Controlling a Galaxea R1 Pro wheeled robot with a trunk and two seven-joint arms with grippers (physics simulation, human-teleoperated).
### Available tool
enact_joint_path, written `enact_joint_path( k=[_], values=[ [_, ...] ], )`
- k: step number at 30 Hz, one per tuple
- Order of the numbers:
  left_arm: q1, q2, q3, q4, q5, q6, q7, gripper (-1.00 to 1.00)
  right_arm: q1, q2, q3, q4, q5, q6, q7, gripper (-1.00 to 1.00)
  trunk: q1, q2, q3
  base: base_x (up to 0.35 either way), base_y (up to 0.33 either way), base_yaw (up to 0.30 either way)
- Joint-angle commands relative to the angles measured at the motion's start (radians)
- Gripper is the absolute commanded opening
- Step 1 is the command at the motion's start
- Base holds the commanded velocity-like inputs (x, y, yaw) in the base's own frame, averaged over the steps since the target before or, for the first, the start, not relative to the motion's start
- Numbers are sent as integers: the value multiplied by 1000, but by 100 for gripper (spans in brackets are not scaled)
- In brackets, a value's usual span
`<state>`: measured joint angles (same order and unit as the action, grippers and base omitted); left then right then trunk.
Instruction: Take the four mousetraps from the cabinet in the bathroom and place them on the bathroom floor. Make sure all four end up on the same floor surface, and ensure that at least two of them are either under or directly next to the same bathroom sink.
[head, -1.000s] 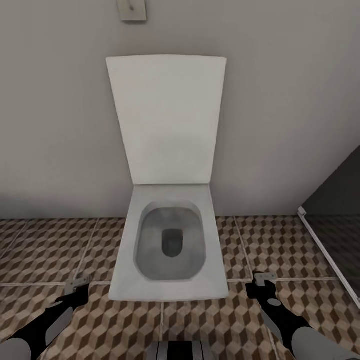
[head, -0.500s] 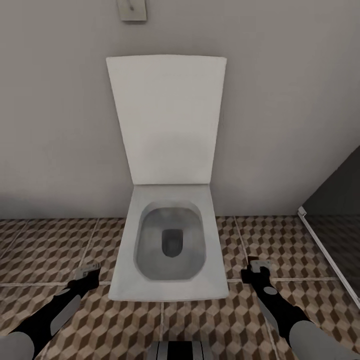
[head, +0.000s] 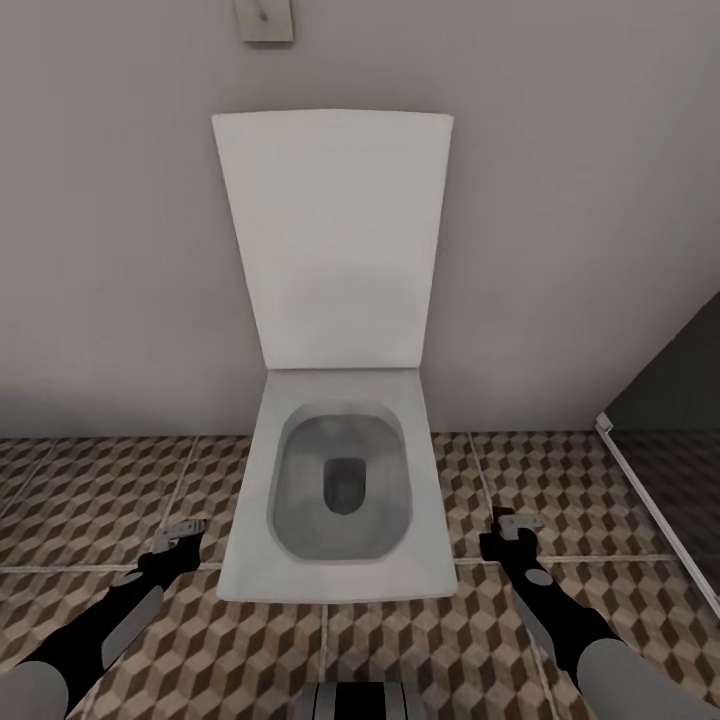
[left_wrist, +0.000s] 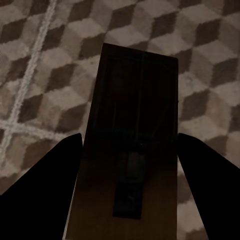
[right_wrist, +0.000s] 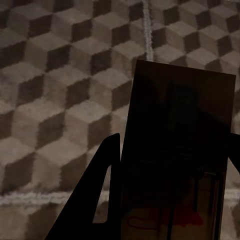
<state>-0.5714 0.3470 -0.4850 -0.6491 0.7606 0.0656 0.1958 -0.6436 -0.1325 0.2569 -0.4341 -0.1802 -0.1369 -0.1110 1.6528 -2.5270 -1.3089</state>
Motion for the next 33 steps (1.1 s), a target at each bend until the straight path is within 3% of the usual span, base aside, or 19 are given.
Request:
enact_joint_path(
  k=[1,20,33],
  values=[
    [-1,2,-8,-1,6,2,10,-100,-1,-1,8,1,-12,-4,-4,-100,0,0,-1,0,0,0],
    [0,4,-7,2,5,2,11,-100,-1,-1,8,0,-10,-4,-4,-100,8,-5,-74,0,0,0],
    [0,2,-7,1,6,2,11,-100,-1,-1,8,1,-9,-5,-4,-100,8,-5,-74,0,0,0]
  ],
)
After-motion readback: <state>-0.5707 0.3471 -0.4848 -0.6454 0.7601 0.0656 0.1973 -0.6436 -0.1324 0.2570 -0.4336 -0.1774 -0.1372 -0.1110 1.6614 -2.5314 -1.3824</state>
